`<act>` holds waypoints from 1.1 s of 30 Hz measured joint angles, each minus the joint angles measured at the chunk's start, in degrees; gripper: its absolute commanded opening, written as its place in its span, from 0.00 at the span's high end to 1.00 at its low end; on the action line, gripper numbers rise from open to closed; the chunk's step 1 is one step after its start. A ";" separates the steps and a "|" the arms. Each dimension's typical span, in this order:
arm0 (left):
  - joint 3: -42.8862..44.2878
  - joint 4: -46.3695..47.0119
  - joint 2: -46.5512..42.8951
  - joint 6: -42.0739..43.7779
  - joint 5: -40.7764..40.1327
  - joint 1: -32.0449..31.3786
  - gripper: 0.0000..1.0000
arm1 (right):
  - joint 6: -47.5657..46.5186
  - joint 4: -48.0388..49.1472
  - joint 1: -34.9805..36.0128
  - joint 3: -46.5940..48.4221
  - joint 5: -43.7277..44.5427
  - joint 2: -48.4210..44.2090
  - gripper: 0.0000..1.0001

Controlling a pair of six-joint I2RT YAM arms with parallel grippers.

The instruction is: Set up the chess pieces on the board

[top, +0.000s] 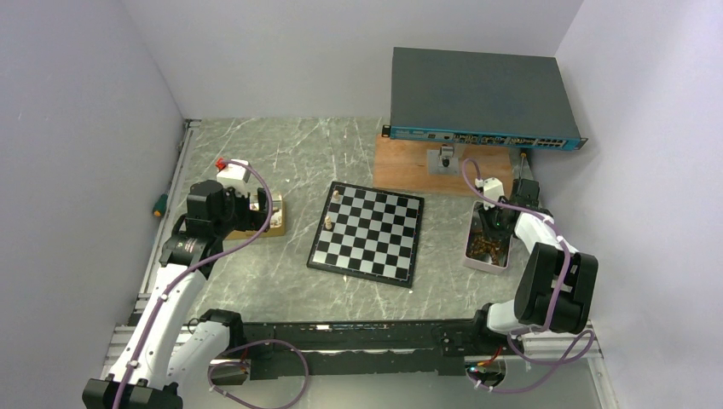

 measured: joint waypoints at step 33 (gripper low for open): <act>0.00 0.02 0.02 0.02 0.39 0.00 0.00 | -7.91 -11.45 0.00 2.64 -4.57 -11.34 0.94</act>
